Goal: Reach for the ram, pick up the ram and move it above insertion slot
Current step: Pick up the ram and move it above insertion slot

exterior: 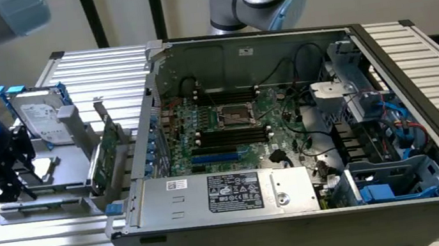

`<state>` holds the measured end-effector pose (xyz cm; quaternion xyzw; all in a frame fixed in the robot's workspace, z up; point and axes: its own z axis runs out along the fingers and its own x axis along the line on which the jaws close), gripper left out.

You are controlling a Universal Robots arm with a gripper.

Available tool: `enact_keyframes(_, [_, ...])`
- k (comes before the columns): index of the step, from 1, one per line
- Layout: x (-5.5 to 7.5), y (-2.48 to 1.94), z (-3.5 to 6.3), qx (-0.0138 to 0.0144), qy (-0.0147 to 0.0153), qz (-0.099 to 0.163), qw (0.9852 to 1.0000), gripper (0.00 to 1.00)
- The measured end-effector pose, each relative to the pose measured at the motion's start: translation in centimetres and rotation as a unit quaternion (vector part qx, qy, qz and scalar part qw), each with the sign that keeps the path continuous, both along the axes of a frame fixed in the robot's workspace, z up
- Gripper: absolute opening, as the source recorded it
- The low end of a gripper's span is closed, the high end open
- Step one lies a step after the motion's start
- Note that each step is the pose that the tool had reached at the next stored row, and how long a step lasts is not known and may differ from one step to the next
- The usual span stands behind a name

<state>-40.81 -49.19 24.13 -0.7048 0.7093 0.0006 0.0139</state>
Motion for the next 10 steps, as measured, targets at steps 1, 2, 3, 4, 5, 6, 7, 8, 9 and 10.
enact_keyframes(1, [0.0,-0.04,-0.18,0.0000,0.0000,0.001,1.0000,0.36])
enact_keyframes(2, [0.0,-0.08,-0.35,0.0000,0.0000,0.002,1.0000,0.36])
enact_keyframes(3, [0.0,-0.12,-0.55,0.0000,0.0000,0.004,1.0000,0.36])
enact_keyframes(4, [0.0,-0.16,-0.74,0.0000,0.0000,0.005,1.0000,0.36])
enact_keyframes(5, [0.0,-0.22,-0.91,0.0000,0.0000,0.006,1.0000,0.36])
enact_keyframes(6, [0.0,-0.29,-1.08,0.0000,0.0001,0.007,1.0000,0.36])
enact_keyframes(7, [0.0,-0.37,-1.26,0.0000,0.0004,0.009,1.0000,0.36])
enact_keyframes(8, [0.0,-0.44,-1.46,0.0000,0.0008,0.010,1.0000,0.36])
enact_keyframes(9, [0.0,-0.51,-1.63,0.0000,0.0012,0.011,0.9999,0.36])
enact_keyframes(10, [0.0,-0.57,-1.83,0.0001,0.0014,0.012,0.9999,0.36])
